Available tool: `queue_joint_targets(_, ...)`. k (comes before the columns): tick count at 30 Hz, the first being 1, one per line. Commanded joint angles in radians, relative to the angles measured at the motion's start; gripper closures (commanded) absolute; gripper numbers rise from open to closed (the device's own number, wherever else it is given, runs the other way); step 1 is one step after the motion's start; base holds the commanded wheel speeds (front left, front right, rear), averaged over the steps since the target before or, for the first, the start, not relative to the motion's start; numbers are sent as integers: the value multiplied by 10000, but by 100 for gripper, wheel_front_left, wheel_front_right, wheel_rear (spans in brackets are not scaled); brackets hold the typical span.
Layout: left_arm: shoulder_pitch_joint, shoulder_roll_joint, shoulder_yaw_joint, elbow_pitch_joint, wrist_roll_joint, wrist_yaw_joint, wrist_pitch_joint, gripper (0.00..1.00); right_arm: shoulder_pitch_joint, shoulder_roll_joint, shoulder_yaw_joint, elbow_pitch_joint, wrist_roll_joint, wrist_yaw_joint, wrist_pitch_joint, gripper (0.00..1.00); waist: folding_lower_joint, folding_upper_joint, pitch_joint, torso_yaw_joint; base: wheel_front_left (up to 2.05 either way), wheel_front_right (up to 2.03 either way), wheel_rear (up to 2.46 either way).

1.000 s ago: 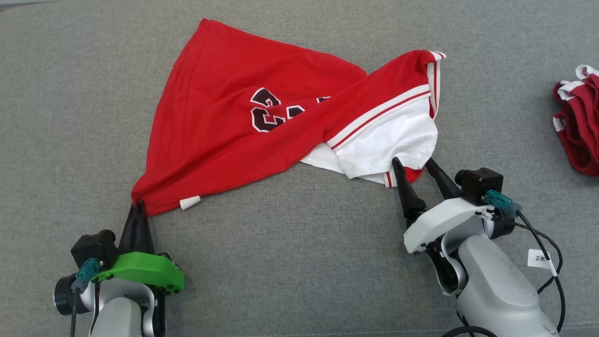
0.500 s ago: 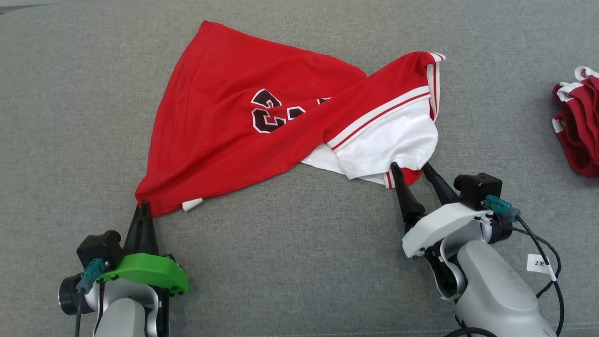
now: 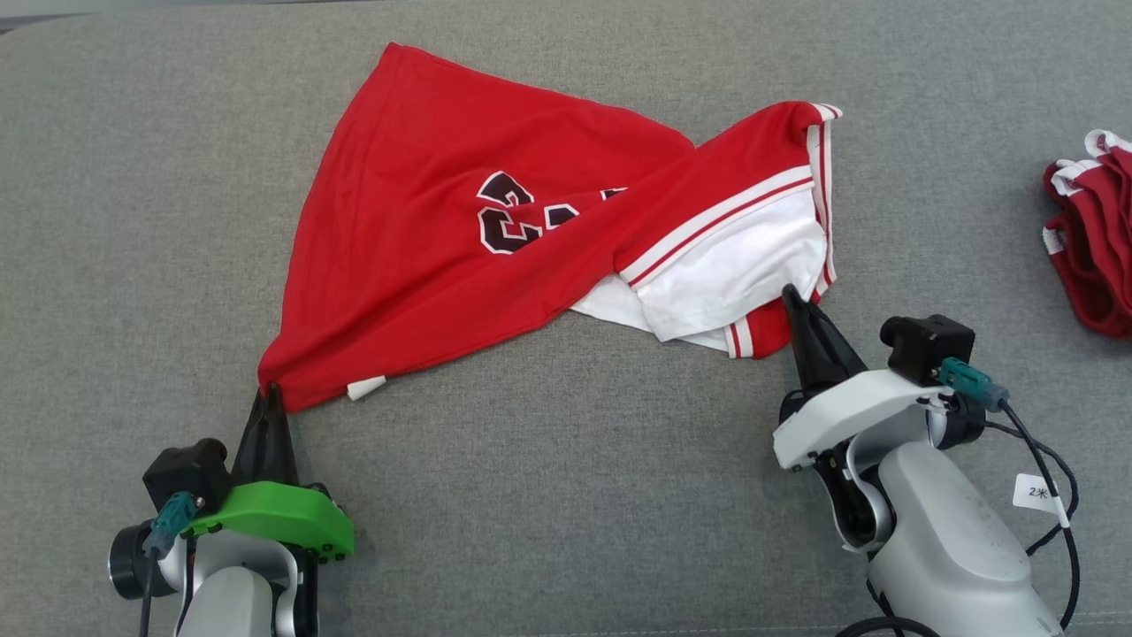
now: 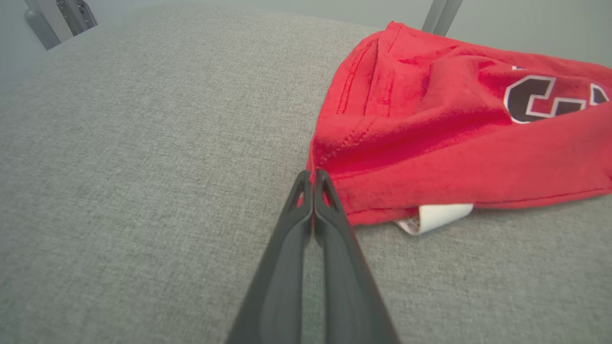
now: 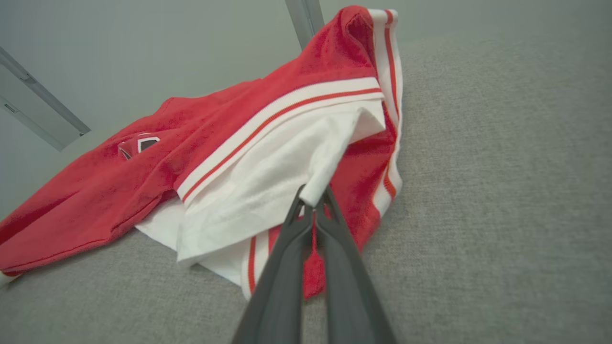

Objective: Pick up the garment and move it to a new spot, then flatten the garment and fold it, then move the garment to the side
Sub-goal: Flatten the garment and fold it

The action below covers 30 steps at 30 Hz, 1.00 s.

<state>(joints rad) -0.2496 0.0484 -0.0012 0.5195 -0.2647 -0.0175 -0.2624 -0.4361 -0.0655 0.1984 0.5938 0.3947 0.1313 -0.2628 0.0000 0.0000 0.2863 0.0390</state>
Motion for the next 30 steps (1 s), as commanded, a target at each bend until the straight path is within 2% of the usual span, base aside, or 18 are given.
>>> queue_joint_targets(1, 108, 47, 93, -105, 22, -39, -32, 100, 76, 38, -117, -279, -9, -12, -25, 100, 0, 0, -139, -60, 0, 0, 0)
queue_joint_targets(5, 68, 45, 222, -475, 169, -203, -32, 100, 186, 48, -396, -1053, 126, -12, -25, 100, 0, 0, -564, -191, 0, 0, 0)
queue_joint_targets(11, -702, 173, 446, -1390, 675, -700, -32, 100, -312, -221, -502, -2315, 325, -12, -25, 100, 0, 0, -1458, -372, 0, 0, 0)
queue_joint_targets(14, -1368, 491, 502, -1761, 883, -893, -32, 100, -885, -484, -530, -2908, 384, -10, -26, 100, 0, 0, -1858, -493, 0, 0, 0)
queue_joint_targets(16, -2192, 945, 464, -1986, 1014, -998, -32, 100, -1610, -824, -594, -3373, 361, -10, -26, 100, 0, 0, -2241, -593, 0, 0, 0)
queue_joint_targets(17, -2192, 945, 464, -1986, 1014, -998, -32, 100, -1610, -824, -594, -3373, 361, -10, -26, 100, 0, 0, -2241, -593, 0, 0, 0)
queue_joint_targets(22, -3789, 1657, 141, -2209, 594, -1110, 140, 100, -2927, -1416, -475, -3966, 299, -10, -25, 100, 0, 0, -2829, -666, 0, 0, 0)
queue_joint_targets(27, -4956, 2431, -156, -2550, 545, -1121, 849, 100, -4012, -1904, -336, -4184, 488, -10, -23, 100, 0, 0, -2836, -749, 0, 0, 0)
queue_joint_targets(30, -5558, 2711, -320, -2683, 587, -1124, 1414, 100, -4684, -2220, -204, -4120, 466, -10, 162, 100, 0, 0, -2324, -753, 0, 0, 0)
